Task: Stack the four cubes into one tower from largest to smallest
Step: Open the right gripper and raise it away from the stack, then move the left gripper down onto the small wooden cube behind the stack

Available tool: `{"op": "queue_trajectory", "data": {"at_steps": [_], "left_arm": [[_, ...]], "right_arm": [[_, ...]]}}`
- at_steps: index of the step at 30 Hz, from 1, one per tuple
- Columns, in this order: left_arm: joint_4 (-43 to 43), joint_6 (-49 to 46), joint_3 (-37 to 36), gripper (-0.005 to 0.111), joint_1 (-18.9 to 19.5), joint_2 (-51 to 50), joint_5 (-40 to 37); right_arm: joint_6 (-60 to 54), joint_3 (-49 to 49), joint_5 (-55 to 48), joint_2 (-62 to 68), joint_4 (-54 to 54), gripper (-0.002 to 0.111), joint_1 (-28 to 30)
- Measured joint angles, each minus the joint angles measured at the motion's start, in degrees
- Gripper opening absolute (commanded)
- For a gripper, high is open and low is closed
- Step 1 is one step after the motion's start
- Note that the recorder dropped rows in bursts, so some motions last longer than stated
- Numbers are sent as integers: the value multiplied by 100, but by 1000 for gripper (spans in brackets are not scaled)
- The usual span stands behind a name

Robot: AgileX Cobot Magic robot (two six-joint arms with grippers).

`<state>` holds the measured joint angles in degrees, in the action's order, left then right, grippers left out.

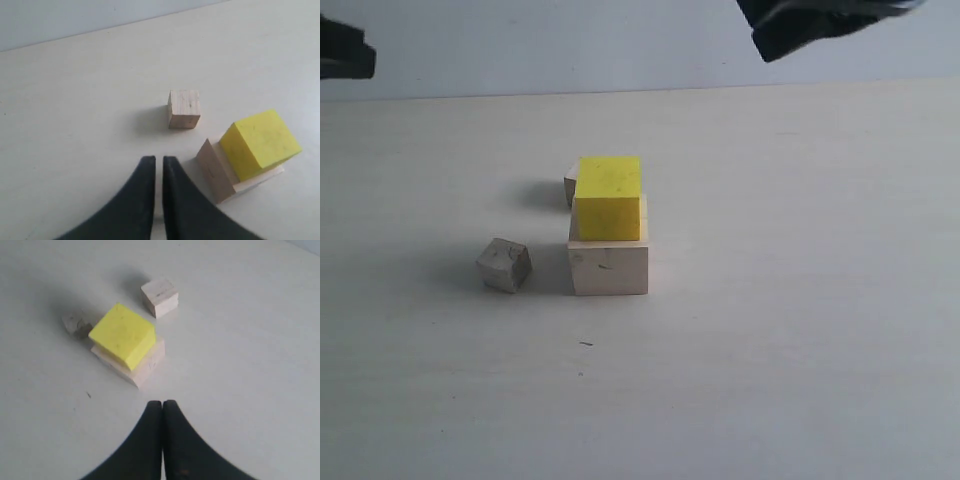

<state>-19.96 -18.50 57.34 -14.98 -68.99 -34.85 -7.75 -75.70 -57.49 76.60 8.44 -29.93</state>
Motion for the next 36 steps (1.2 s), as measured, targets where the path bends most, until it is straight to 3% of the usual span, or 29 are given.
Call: {"op": "queue_trajectory", "data": {"at_steps": [5,7,13,19,29,36], "left_arm": [[0,304,1109,56,0,-1081,-185],[0,428,1580,61,0,-1566,-262],[-13,558,2670,61,0,-2852,-534],[-382,568,3218,67,0,-3658,-646],[-623,689,3331,68,-11,-4066,-942],[-984,271,3357,68,-92,-4313,-836]], "right_arm": [[116,824,0,-599,41,0,0],[241,1128,0,-804,54,0,0],[559,1672,0,-1366,83,0,0],[899,1724,0,-1809,83,0,0],[1270,1724,-22,-1904,59,0,0],[1409,1724,-22,-1904,59,0,0]]}}
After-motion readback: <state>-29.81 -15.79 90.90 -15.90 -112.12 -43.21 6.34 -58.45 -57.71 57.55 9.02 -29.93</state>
